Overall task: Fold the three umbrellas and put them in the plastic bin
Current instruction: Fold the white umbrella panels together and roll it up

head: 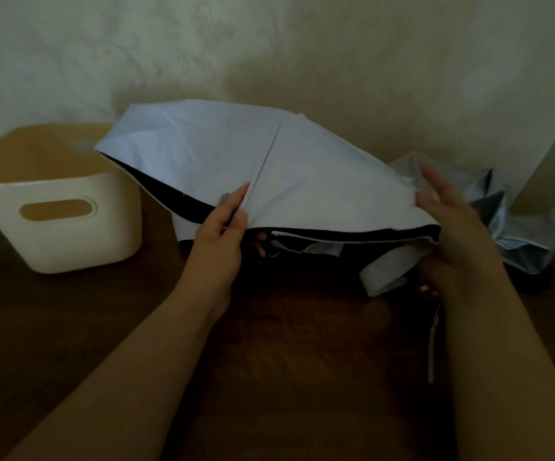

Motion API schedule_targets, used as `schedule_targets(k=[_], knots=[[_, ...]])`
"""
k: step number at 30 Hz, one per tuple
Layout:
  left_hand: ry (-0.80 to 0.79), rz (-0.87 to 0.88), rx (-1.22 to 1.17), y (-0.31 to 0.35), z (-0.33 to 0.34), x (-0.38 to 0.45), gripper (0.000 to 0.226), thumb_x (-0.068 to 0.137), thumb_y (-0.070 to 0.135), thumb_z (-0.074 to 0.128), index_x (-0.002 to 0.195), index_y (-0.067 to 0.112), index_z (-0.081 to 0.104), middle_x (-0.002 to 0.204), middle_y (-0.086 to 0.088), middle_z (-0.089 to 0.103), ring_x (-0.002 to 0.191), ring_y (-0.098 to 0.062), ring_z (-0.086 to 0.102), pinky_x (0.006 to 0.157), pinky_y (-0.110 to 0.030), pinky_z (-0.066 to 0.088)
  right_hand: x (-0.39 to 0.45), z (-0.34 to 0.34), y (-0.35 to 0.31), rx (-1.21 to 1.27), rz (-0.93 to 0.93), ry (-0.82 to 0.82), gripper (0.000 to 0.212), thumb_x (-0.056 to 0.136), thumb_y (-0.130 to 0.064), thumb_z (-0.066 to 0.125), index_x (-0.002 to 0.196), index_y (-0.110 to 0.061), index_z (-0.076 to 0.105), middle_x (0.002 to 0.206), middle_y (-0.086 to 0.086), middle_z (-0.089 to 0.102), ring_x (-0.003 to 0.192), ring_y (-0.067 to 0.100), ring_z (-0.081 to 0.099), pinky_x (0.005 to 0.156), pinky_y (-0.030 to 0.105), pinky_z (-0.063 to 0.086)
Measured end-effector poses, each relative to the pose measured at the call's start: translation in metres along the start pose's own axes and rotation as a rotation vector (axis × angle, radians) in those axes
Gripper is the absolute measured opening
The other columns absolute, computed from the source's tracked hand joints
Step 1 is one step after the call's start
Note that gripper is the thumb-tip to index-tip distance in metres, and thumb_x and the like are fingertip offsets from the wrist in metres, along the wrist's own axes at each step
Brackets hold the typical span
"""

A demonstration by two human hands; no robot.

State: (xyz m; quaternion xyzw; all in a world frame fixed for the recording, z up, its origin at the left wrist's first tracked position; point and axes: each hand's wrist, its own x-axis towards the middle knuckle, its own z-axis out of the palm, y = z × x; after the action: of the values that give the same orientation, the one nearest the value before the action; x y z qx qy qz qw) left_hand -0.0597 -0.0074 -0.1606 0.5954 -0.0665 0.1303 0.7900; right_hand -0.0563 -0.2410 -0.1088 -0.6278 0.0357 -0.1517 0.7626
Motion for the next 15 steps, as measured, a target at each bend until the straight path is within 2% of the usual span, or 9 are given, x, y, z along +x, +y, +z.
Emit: schedule_targets(k=[2,3,5,7,8,9,11,13,15], knots=[[-0.008,-0.034,-0.026,0.003,-0.001,0.0,0.034,0.1,0.014,0.038,0.121,0.034,0.056,0.12,-0.005,0.055,0.079,-0.016,0.055,0.065,-0.029,0.055,0.0,-0.001,0.007,-0.419,-0.142,0.102,0.041,0.097,-0.015,0.049,0.135,-0.028,0.048,0.104,0.006,0.063,0.075,0.007,0.058,0.063,0.017,0.051],[-0.03,-0.052,-0.033,0.005,0.0,-0.001,0.034,0.101,0.014,0.037,0.121,0.033,0.056,0.107,-0.008,0.058,0.071,-0.015,0.056,0.057,-0.026,0.052,0.001,-0.001,0.013,-0.616,-0.214,0.161,0.04,0.096,-0.017,0.049,0.135,-0.029,0.049,0.104,0.01,0.065,0.078,0.013,0.058,0.071,0.021,0.049],[-0.073,-0.086,-0.037,0.008,0.005,-0.005,0.034,0.101,0.014,0.036,0.123,0.033,0.054,0.082,-0.009,0.058,0.056,-0.012,0.055,0.048,-0.023,0.048,0.002,0.001,0.021,-0.927,-0.25,0.27,0.044,0.095,-0.021,0.05,0.138,-0.028,0.044,0.121,0.015,0.06,0.103,0.028,0.055,0.088,0.034,0.044],[-0.088,-0.081,-0.023,0.009,0.012,-0.008,0.035,0.101,0.015,0.035,0.126,0.033,0.051,0.084,-0.01,0.058,0.056,-0.011,0.055,0.048,-0.022,0.048,-0.004,0.011,0.02,-1.09,-0.336,0.363,0.051,0.091,-0.021,0.055,0.14,-0.019,0.04,0.137,0.017,0.046,0.125,0.035,0.04,0.102,0.044,0.033],[-0.092,-0.062,-0.005,0.008,0.014,-0.008,0.034,0.101,0.016,0.036,0.127,0.034,0.05,0.093,-0.012,0.058,0.06,-0.011,0.056,0.05,-0.022,0.048,-0.011,0.019,0.015,-1.054,-0.469,0.388,0.049,0.09,-0.02,0.057,0.137,-0.014,0.044,0.136,0.016,0.044,0.126,0.034,0.037,0.103,0.044,0.03],[-0.095,-0.04,0.016,0.006,0.016,-0.009,0.034,0.101,0.017,0.036,0.127,0.035,0.05,0.103,-0.014,0.056,0.067,-0.012,0.057,0.054,-0.021,0.049,-0.02,0.03,0.011,-0.962,-0.644,0.367,0.043,0.09,-0.02,0.058,0.131,-0.011,0.05,0.128,0.014,0.046,0.12,0.031,0.04,0.099,0.041,0.033],[-0.111,-0.013,0.046,0.004,0.016,-0.011,0.034,0.101,0.021,0.036,0.129,0.035,0.05,0.119,-0.011,0.056,0.082,-0.016,0.06,0.063,-0.024,0.051,-0.043,0.054,0.006,-0.864,-0.865,0.172,0.033,0.092,-0.023,0.057,0.123,-0.014,0.056,0.113,-0.001,0.042,0.105,0.015,0.044,0.087,0.027,0.04],[-0.138,-0.009,0.051,0.004,0.016,-0.014,0.035,0.101,0.023,0.037,0.132,0.034,0.049,0.127,-0.003,0.057,0.103,-0.02,0.061,0.081,-0.033,0.054,-0.054,0.072,0.014,-0.896,-0.81,-0.08,0.034,0.092,-0.03,0.055,0.125,-0.022,0.056,0.112,-0.01,0.038,0.103,0.005,0.041,0.086,0.015,0.038],[-0.164,0.007,0.073,0.005,0.019,-0.018,0.034,0.101,0.023,0.037,0.13,0.035,0.05,0.128,0.002,0.057,0.114,-0.02,0.058,0.093,-0.036,0.051,-0.053,0.078,0.024,-0.855,-0.573,-0.173,0.032,0.091,-0.036,0.056,0.121,-0.027,0.056,0.11,-0.011,0.048,0.097,0.0,0.049,0.086,0.015,0.045]])
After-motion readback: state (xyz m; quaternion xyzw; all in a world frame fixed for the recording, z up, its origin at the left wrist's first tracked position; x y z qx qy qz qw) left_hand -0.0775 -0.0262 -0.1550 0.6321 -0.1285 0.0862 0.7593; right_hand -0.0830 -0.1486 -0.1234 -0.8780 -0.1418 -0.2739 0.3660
